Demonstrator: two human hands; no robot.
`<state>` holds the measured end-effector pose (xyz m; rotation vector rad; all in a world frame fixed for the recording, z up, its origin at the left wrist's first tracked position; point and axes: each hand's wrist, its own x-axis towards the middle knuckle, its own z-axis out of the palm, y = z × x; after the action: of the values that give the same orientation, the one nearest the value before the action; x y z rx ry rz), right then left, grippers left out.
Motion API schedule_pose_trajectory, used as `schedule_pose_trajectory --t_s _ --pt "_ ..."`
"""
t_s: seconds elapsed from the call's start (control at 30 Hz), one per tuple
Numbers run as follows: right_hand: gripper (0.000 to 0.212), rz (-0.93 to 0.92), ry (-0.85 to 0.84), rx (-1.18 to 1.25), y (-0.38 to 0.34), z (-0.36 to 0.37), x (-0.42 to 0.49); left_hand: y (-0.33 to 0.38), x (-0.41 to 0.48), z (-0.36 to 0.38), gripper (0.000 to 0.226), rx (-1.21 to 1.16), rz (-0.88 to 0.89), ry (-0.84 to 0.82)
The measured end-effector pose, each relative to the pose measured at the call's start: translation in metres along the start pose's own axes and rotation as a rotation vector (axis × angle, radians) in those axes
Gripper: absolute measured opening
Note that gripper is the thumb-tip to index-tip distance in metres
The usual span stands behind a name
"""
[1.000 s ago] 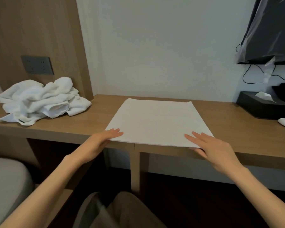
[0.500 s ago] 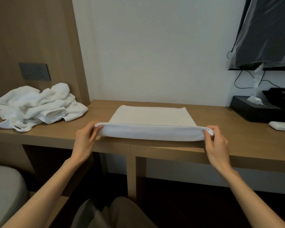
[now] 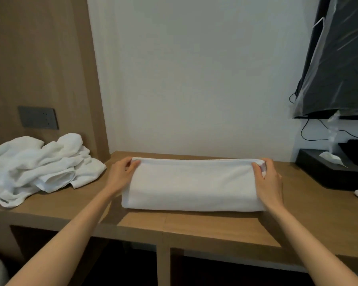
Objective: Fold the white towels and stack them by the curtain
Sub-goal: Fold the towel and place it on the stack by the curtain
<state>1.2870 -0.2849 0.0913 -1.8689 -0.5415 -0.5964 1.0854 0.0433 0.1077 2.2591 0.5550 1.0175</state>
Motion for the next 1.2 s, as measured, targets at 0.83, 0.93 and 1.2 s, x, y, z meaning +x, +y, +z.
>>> schedule_pose_trajectory --t_s 0.83,0.93,1.2 --pt "0.014 0.222 -0.475 -0.283 0.063 0.076 0.098 -0.057 0.11 0.084 0.017 0.264 -0.191 -0.238" --pt "0.005 0.292 -0.416 -0.259 0.069 0.078 0.097 -0.06 0.11 0.089 0.019 0.291 -0.234 -0.216" --pt "0.021 0.42 -0.436 -0.312 0.075 0.086 0.101 -0.064 0.108 0.098 0.024 0.353 -0.25 -0.199"
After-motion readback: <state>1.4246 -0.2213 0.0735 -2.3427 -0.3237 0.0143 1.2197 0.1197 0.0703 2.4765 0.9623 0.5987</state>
